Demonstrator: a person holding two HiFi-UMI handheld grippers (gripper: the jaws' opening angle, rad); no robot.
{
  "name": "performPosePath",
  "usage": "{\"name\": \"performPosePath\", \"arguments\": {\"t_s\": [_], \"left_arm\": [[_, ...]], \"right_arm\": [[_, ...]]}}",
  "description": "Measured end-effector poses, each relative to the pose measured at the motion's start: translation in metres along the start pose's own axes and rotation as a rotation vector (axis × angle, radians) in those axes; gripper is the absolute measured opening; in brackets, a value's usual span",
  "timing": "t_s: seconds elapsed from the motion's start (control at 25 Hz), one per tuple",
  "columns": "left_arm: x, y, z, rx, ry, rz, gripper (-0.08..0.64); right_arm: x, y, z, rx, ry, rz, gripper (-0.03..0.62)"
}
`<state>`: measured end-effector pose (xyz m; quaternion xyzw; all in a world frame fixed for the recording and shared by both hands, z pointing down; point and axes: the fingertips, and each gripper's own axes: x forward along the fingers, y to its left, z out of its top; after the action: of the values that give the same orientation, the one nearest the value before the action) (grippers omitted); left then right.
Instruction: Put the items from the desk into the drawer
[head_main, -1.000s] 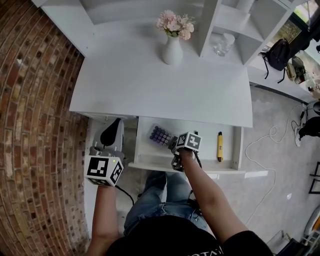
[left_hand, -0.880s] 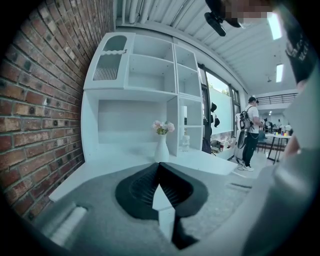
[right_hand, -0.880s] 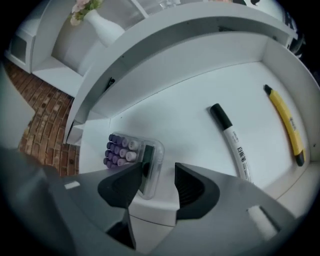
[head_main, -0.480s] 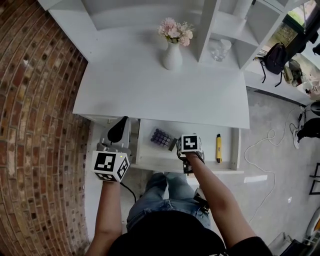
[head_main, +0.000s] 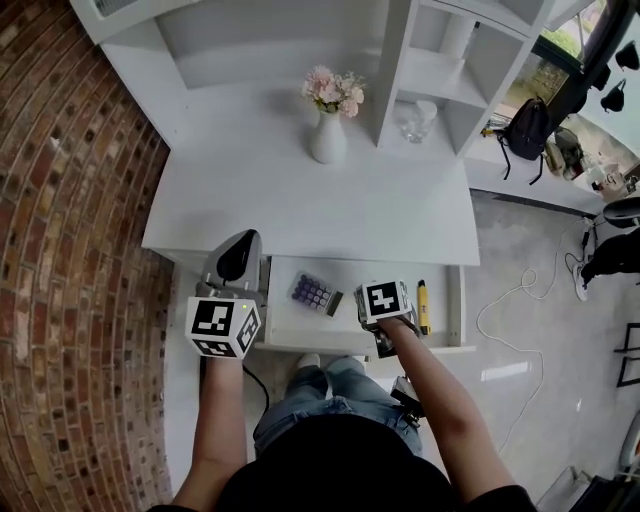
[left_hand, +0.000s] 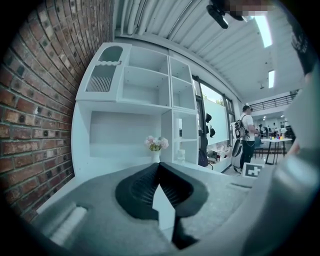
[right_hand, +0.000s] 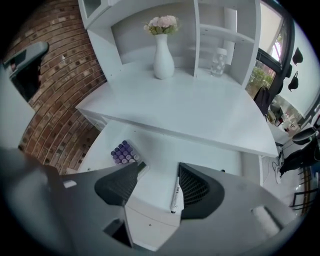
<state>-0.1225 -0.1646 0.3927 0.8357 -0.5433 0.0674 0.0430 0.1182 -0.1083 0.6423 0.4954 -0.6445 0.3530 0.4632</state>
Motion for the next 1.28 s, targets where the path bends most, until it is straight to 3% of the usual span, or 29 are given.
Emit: {"name": "performPosePath", "arguments": {"t_s": [0.08,0.2,0.24,0.64,0.84,1.28], "left_arm": [[0.002,-0.003,0.008,0.009,-0.017,-0.006,-0.002],[0.006,-0.005,0.021,0.018,-0.048,-0.011,-0.002],[0.007,-0.005,0.025,0.019,-0.058,-0.012,-0.002],[0.013,-0.015,0.058,0.045,-0.127,-0.037,-0.002],[0.01,-0.016,0.075,0.056,-0.17,-0.044,-0.002],[0.007,-0.022,0.098,0.06,-0.234,-0.057,-0.002]], "right_arm": [[-0.014,0.001,0.004,-0.016,-0.022,0.026,0.273],[-0.035,0.027,0.024,0.008,-0.122,0.189,0.272],[-0.043,0.028,0.028,0.013,-0.145,0.202,0.272],[-0.12,-0.009,0.045,0.032,-0.304,0.112,0.247],[-0.168,-0.028,0.061,0.08,-0.523,0.076,0.229],[-0.289,-0.056,0.116,0.027,-1.044,-0.077,0.177]]}}
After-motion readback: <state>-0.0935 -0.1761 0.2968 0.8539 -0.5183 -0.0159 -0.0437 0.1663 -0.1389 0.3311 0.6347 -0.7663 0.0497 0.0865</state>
